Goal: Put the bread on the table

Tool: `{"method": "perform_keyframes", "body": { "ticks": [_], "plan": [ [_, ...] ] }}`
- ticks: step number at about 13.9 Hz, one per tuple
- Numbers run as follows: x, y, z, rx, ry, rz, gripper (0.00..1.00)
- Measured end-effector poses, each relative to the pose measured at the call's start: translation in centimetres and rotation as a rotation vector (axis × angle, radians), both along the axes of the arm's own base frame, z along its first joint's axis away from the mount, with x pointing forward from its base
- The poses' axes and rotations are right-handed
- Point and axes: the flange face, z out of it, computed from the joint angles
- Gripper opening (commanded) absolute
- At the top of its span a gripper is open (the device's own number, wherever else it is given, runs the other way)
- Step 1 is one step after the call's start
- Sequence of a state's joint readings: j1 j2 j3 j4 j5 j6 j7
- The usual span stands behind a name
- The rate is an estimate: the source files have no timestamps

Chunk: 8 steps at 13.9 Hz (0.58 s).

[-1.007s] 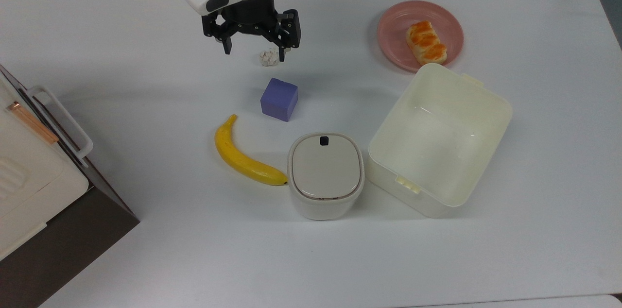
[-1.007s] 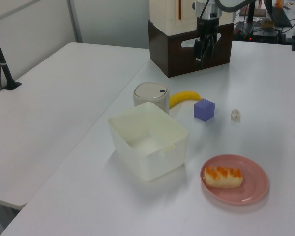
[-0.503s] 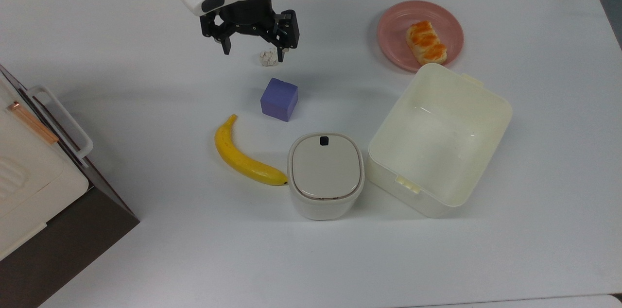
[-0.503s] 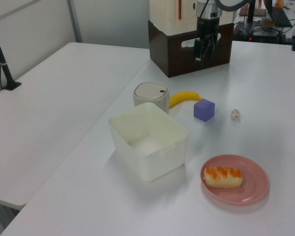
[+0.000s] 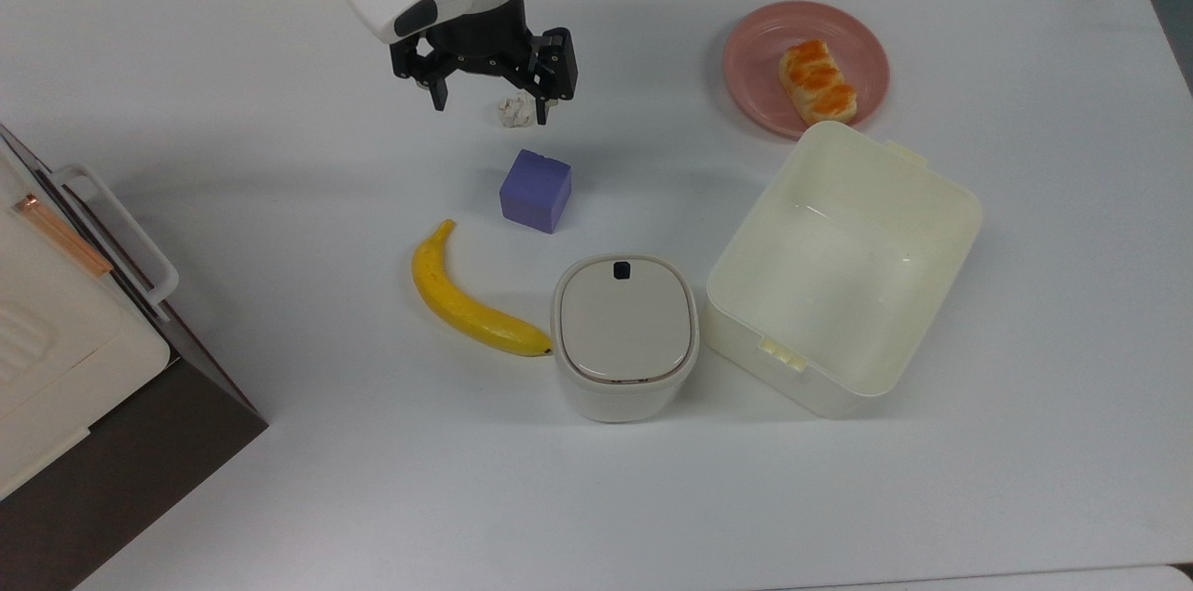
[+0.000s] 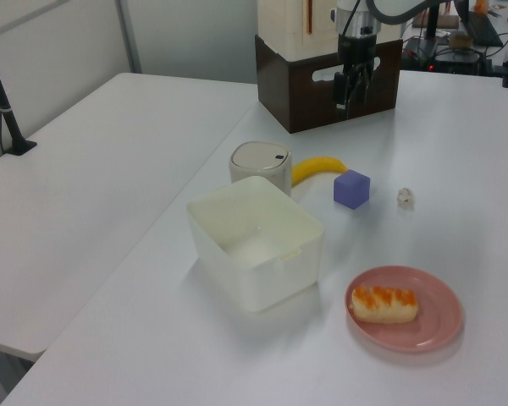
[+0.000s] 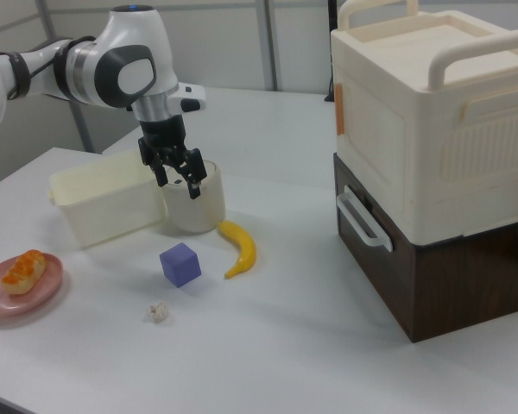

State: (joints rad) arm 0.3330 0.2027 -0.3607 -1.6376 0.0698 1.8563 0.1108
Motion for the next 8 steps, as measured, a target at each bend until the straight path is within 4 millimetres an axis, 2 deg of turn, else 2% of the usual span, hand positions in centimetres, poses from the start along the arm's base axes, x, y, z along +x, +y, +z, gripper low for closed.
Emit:
{"method": "perform_keyframes", "body": {
  "ticks": [8],
  "plan": [
    [-0.06,0.79,-0.49,0.0,0.016,0.047,1.0]
  ]
}}
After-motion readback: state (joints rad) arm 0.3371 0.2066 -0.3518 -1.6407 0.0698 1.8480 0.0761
